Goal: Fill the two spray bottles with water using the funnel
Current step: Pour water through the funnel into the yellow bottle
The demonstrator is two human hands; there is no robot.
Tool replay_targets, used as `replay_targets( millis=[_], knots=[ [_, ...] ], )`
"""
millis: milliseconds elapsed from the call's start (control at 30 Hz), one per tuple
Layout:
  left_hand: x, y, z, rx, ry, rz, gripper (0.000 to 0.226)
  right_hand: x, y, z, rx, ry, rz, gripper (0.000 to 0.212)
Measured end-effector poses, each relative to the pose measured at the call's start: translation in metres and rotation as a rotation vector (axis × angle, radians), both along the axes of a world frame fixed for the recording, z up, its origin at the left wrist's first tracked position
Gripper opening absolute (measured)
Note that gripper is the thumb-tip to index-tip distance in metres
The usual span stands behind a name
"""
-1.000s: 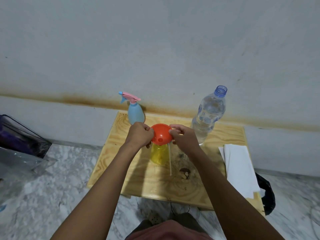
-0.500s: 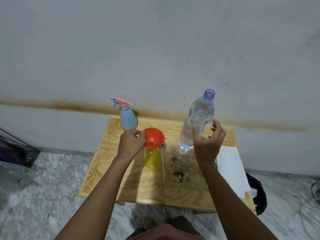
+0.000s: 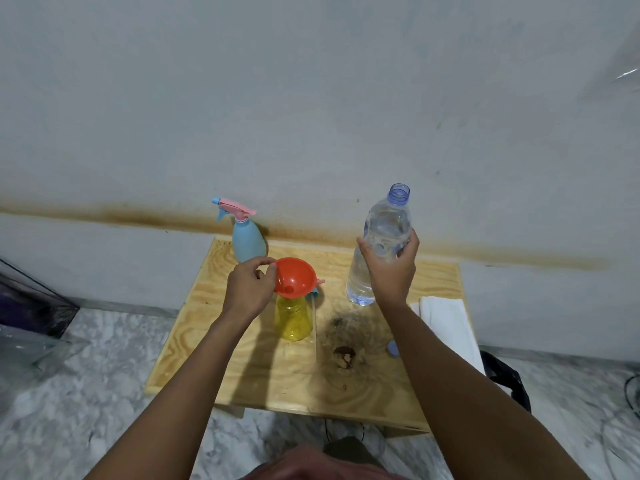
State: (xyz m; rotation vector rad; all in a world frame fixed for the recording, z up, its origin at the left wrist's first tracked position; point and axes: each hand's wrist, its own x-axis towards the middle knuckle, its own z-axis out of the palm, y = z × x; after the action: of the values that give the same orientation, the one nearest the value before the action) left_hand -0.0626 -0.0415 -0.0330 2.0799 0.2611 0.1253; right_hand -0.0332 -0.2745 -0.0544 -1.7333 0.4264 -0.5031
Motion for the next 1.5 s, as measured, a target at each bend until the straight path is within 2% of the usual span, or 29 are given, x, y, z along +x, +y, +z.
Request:
replay_targets(
  millis=[167,467,833,967,1167,1333,1500],
  knots=[
    [-0.001,-0.003,-0.001,0.031,-0.03,0.02,0.019,0.008,0.01,-0.003,0.044,-0.016,-0.02,0.103],
    [-0.005,-0.008,-0.004,0.017,-0.064,0.03,0.018,0.015,-0.007,-0.002,0.025,-0.069,0.044,0.072],
    [-0.005,-0.004,-0.009,0.0,-0.093,0.028,0.023,-0.012,-0.019,0.033,-0.066,-0.211,0.173,0.069],
    [-0.007,-0.002,-0.01,-0.006,-0.096,0.025,0.024,-0.024,-0.023,0.047,-0.067,-0.22,0.319,0.066],
    [-0.008,-0.001,-0.013,-0.023,-0.102,0.036,0.025,-0.04,-0.022,0.059,-0.063,-0.143,0.601,0.065],
    [-0.01,-0.001,-0.015,-0.037,-0.119,0.033,0.024,-0.053,-0.017,0.06,-0.081,-0.035,0.713,0.055],
    [-0.01,0.0,-0.015,-0.062,-0.127,0.02,0.024,-0.063,-0.011,0.051,-0.049,0.11,0.827,0.062]
  ],
)
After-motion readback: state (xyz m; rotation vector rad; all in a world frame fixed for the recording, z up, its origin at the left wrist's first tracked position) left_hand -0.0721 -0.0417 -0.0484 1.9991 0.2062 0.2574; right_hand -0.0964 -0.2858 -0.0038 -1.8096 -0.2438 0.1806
